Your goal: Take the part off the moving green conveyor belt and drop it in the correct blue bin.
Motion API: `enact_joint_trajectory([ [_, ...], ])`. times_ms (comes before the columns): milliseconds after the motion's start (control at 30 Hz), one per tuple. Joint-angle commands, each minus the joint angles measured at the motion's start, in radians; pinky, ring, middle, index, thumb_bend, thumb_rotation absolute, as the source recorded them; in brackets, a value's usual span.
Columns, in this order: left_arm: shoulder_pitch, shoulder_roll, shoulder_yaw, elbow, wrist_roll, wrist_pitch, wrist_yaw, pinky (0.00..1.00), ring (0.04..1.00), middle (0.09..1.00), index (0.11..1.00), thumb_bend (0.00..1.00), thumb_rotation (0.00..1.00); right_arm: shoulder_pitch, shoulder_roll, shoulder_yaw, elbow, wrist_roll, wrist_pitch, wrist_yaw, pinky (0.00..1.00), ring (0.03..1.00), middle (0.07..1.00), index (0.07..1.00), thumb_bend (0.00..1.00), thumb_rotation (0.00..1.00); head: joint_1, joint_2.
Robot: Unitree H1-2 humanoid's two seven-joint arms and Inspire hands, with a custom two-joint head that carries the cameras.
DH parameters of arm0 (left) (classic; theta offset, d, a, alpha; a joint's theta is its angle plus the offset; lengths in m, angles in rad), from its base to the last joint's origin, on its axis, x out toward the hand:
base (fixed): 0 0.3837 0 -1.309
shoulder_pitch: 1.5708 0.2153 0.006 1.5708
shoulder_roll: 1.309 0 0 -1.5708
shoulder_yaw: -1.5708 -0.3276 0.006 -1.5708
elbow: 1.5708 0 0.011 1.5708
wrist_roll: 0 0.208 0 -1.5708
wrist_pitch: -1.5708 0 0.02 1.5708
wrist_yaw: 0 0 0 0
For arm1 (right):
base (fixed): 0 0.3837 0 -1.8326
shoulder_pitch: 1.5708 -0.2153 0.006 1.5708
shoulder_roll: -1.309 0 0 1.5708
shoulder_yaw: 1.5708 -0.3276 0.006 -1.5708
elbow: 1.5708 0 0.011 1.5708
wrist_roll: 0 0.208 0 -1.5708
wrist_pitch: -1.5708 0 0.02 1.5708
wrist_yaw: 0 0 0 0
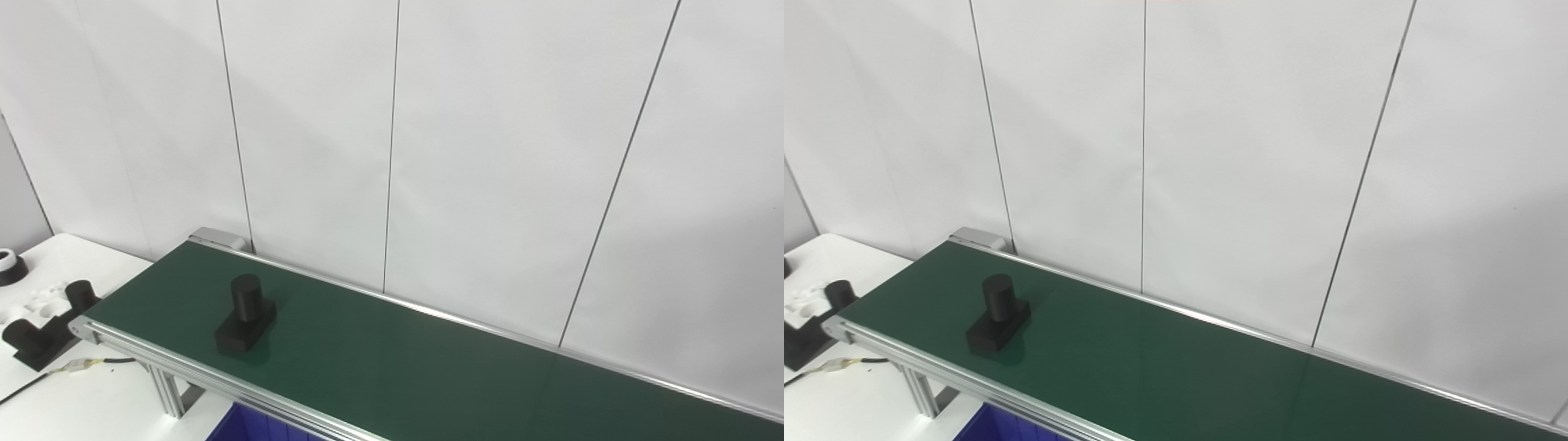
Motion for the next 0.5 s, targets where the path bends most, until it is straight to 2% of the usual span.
enact_joint_trajectory([
  [0, -0.012, -0.006, -0.004, -0.014, -0.006, -0.043, 0.003, 0.74, 0.815, 0.845, 0.82, 0.98, 0.34, -0.009, -0.006, -0.007, -0.023, 0.014, -0.045, 0.009, 0.81, 0.886, 0.911, 0.973, 0.51, 0.58, 0.0, 0.002],
  [300, -0.011, -0.003, -0.005, -0.02, -0.016, -0.045, -0.003, 0.72, 0.812, 0.846, 0.821, 0.97, 0.32, -0.009, -0.005, -0.006, -0.025, 0.011, -0.053, 0.007, 0.82, 0.887, 0.912, 0.966, 0.49, 0.55, -0.008, 0.018],
  [467, -0.012, -0.004, -0.005, -0.02, -0.019, -0.044, -0.005, 0.71, 0.814, 0.848, 0.823, 0.97, 0.32, -0.012, -0.004, -0.007, -0.023, 0.012, -0.054, 0.006, 0.82, 0.88, 0.907, 0.96, 0.5, 0.57, -0.011, 0.019],
])
